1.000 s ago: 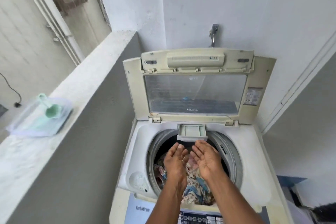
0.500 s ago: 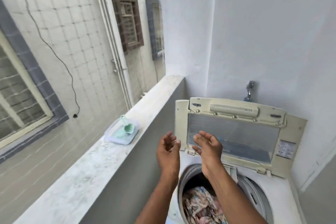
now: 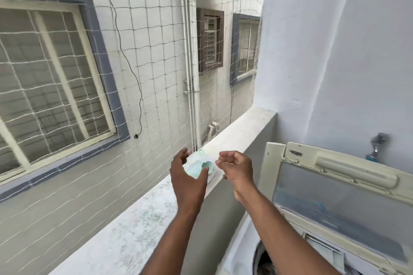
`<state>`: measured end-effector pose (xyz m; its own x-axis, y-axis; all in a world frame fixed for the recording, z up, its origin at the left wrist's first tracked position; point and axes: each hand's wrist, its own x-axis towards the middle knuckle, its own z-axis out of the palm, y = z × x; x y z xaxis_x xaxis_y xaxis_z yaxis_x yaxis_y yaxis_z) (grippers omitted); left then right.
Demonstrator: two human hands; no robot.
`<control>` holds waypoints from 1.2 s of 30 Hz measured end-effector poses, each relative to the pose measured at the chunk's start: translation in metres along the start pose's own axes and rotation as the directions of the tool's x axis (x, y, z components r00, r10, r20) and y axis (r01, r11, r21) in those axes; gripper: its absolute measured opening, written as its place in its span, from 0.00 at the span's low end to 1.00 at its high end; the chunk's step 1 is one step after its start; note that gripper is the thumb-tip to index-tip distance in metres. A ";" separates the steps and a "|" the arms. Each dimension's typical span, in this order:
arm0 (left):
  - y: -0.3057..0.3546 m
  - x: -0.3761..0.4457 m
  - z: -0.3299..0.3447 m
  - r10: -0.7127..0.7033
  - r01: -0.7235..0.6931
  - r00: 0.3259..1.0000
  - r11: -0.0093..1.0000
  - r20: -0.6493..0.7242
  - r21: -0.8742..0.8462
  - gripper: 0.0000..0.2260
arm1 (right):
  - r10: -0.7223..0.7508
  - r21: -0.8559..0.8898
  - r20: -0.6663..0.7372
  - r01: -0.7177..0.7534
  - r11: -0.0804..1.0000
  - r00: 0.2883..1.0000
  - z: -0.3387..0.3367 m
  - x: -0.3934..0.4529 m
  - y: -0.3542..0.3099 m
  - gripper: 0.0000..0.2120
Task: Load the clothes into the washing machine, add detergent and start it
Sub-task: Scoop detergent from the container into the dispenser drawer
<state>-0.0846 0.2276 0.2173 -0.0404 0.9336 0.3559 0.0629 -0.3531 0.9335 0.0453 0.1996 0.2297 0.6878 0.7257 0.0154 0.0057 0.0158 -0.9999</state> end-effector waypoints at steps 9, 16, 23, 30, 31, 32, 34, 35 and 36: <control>-0.040 0.016 -0.007 -0.077 0.039 0.988 0.965 0.137 0.259 0.60 | -0.123 -0.575 0.177 0.204 0.793 0.976 0.039 0.039 -0.006 0.13; -0.043 0.021 -0.004 -0.067 0.037 0.989 0.975 0.134 0.221 0.60 | -0.167 -0.766 0.174 0.240 0.596 0.970 0.060 0.047 0.002 0.15; -0.045 0.020 -0.005 -0.072 0.042 0.986 0.981 0.152 0.189 0.59 | -0.159 -0.645 0.086 0.176 0.744 0.984 0.059 0.057 0.004 0.12; -0.047 0.019 -0.006 -0.049 0.021 0.986 0.985 0.160 0.171 0.59 | -0.136 -0.774 0.247 0.280 0.568 0.959 0.047 0.057 -0.001 0.19; -0.046 0.019 -0.005 -0.050 0.023 0.986 0.986 0.160 0.165 0.59 | -0.149 -0.790 0.251 0.291 0.540 0.957 0.049 0.056 -0.001 0.18; -0.045 0.018 -0.005 -0.052 0.026 0.986 0.986 0.161 0.162 0.59 | -0.152 -0.801 0.248 0.291 0.524 0.957 0.051 0.054 -0.001 0.18; -0.045 0.018 -0.005 -0.054 0.027 0.985 0.987 0.165 0.160 0.60 | -0.135 -0.807 0.235 0.271 0.525 0.963 0.054 0.052 -0.003 0.16; -0.045 0.018 -0.005 -0.053 0.026 0.985 0.987 0.166 0.162 0.60 | -0.126 -0.804 0.231 0.262 0.534 0.965 0.054 0.052 -0.003 0.14; -0.046 0.018 -0.006 -0.051 0.023 0.984 0.986 0.168 0.168 0.60 | -0.122 -0.797 0.234 0.262 0.545 0.964 0.054 0.052 -0.003 0.13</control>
<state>-0.0938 0.2599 0.1811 0.1249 0.9473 0.2951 0.2283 -0.3169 0.9206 0.0417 0.2745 0.2338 0.4927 0.8591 0.1386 0.7617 -0.3488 -0.5460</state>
